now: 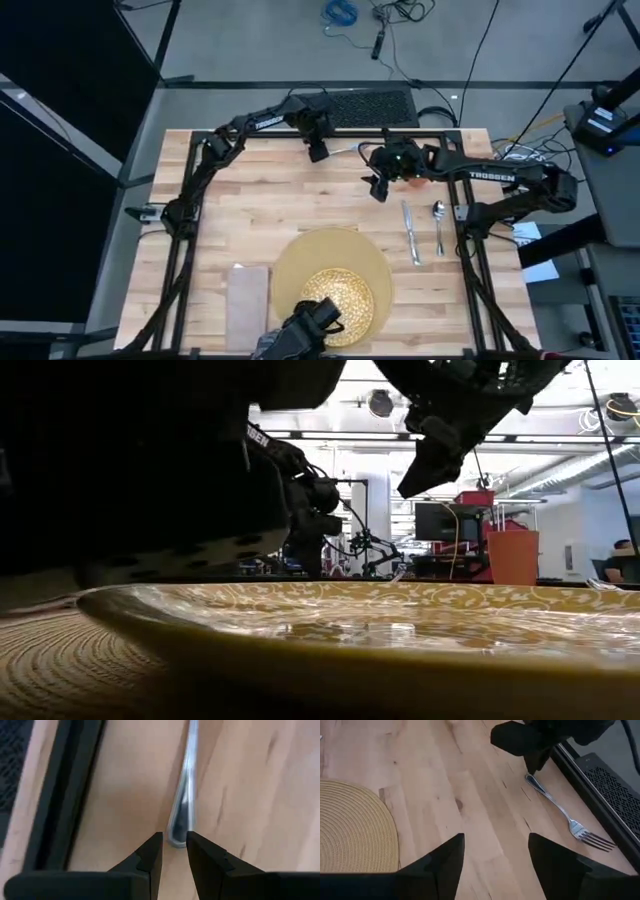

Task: Set table place
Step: Put the fork on the brown table napkin

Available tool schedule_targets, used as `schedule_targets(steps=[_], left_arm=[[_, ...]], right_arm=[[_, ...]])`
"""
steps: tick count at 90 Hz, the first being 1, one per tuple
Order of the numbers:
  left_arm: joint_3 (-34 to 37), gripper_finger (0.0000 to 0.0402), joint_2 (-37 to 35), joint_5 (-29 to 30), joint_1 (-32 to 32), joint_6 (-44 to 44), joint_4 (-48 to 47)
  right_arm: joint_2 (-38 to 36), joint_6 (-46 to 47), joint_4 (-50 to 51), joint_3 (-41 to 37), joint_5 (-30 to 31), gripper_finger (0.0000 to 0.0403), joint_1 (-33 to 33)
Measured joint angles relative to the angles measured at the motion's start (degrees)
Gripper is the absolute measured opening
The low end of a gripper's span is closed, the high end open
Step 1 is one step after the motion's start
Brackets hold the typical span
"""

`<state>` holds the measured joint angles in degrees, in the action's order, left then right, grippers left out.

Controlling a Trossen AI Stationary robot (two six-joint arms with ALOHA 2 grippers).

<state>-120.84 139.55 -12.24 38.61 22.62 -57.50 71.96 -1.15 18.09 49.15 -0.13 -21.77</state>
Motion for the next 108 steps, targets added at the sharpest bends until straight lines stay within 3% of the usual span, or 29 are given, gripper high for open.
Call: schedule_targets(steps=[12,91,108], left_arm=[[0.0,0.0074,0.0,8.19,-1.35,3.53,0.05],[-0.57,0.0074,-0.07,9.65,-3.52,5.28,-0.12],[-0.79,0.0052,-0.07,11.84,-4.19,7.72,-1.81]], right_arm=[[0.0,0.0,-0.01,0.0,-0.01,0.0208,0.01],[0.0,0.47,-0.19,0.0,-0.19,0.0208,0.12],[0.0,0.24,-0.21,0.0,-0.19,0.0208,0.12]])
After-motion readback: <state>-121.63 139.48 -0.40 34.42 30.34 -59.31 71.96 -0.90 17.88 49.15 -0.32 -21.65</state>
